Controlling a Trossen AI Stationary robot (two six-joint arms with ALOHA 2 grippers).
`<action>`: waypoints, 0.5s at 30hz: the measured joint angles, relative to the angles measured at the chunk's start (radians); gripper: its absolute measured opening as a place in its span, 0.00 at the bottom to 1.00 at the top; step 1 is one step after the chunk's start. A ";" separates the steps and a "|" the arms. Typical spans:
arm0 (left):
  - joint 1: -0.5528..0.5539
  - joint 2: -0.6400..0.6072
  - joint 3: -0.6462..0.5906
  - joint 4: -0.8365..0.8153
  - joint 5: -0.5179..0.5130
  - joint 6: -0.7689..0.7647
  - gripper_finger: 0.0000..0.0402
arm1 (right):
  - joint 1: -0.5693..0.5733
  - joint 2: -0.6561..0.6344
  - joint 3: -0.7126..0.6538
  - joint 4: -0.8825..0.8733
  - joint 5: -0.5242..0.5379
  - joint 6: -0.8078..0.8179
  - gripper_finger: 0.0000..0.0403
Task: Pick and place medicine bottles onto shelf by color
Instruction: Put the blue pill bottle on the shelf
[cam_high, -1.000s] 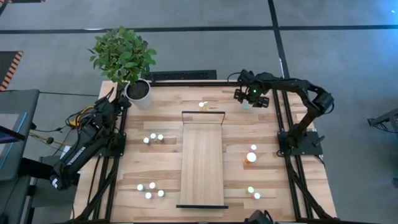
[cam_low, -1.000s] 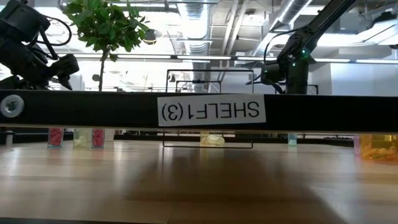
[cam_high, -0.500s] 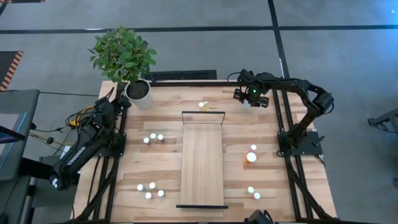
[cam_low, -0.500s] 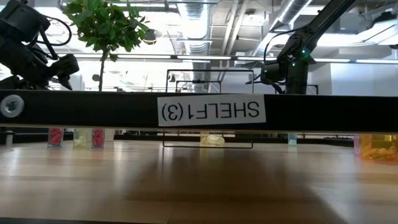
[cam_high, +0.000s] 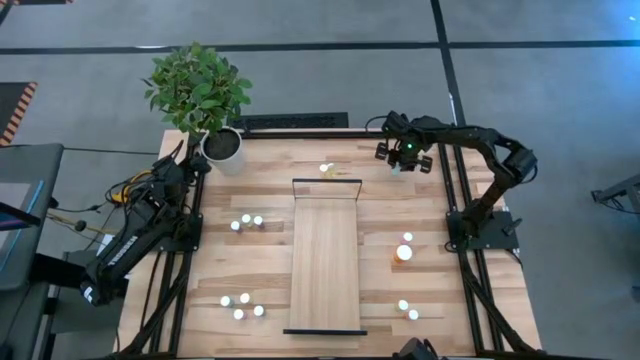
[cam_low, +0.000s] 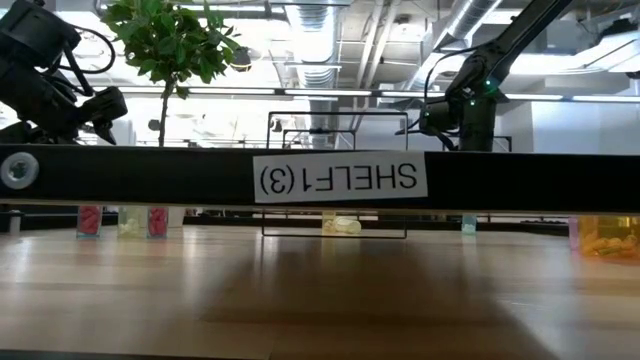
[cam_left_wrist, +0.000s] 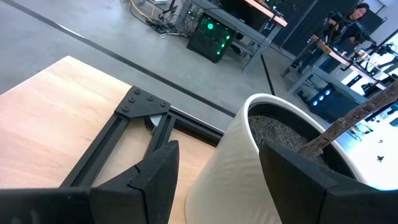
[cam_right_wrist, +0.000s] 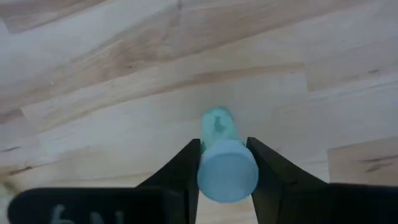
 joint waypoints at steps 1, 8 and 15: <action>0.000 0.000 0.000 0.000 0.000 0.000 0.52 | 0.002 0.000 0.006 -0.021 -0.010 0.000 0.29; 0.000 0.000 0.000 0.000 0.000 0.000 0.52 | 0.043 0.000 0.133 -0.253 -0.021 0.000 0.34; 0.000 0.000 0.000 0.000 0.000 0.000 0.52 | 0.135 0.000 0.313 -0.546 -0.021 0.000 0.32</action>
